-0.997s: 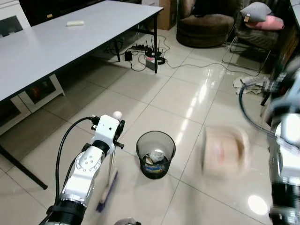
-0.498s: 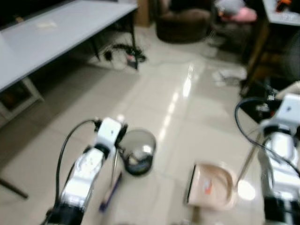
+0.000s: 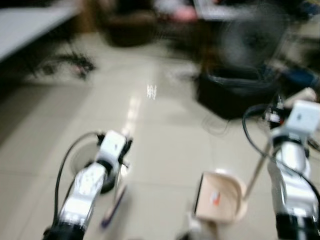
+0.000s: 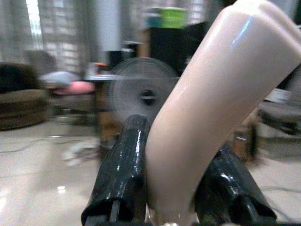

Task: Sweep floor

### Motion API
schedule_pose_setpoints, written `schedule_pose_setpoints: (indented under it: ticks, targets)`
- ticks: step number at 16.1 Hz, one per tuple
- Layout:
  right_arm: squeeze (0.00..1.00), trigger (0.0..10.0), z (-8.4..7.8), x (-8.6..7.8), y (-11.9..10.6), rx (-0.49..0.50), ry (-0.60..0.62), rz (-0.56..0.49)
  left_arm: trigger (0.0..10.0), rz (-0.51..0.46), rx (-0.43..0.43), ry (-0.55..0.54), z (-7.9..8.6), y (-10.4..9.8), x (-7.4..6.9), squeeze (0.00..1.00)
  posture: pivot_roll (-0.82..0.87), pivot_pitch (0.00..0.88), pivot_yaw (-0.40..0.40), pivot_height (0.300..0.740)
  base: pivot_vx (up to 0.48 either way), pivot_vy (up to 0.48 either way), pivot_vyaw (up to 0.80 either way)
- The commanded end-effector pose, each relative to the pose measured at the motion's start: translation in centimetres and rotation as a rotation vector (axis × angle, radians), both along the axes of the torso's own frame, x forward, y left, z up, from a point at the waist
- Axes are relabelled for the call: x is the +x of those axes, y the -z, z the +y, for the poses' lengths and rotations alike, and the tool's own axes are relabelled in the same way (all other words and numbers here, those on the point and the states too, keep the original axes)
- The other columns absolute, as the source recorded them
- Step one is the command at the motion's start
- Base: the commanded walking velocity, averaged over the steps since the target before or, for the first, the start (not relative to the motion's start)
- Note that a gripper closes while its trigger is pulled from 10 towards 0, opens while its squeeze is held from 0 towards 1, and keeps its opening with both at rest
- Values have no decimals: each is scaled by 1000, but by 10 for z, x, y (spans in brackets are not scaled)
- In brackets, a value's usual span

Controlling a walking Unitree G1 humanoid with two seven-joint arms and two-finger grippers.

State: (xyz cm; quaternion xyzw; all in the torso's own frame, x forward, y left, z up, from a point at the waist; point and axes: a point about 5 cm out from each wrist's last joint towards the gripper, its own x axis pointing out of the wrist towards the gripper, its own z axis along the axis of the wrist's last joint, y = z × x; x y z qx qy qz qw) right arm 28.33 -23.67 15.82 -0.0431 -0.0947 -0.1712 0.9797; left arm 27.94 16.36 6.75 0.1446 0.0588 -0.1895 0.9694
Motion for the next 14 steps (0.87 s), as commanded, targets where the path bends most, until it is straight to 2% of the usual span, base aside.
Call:
schedule_pose_setpoints:
  ticks: [1,5,8,9,14]
  targets:
    - [0,10000,3,2,-13,-2,-19,-48,10000,-37,11,1,2,-9,4,0,-1,9,64,740,0,-420,-675]
    - [0,10000,4,5,-16,-26,-31,-45,10000,-47,11,-38,0,-11,7,0,-4,16,61,740,0,-374,0]
    - [0,10000,5,8,-16,-37,-34,-35,10000,-74,-7,-136,2,-16,15,0,-10,21,69,740,0,0,0]
    - [0,10000,6,11,-11,-102,-29,13,10000,-112,-23,-159,0,-21,19,0,-14,23,69,740,0,0,0]
    - [0,10000,11,12,-6,-89,-66,24,10000,-170,-63,-175,-4,-34,25,0,-10,24,69,740,53,0,110]
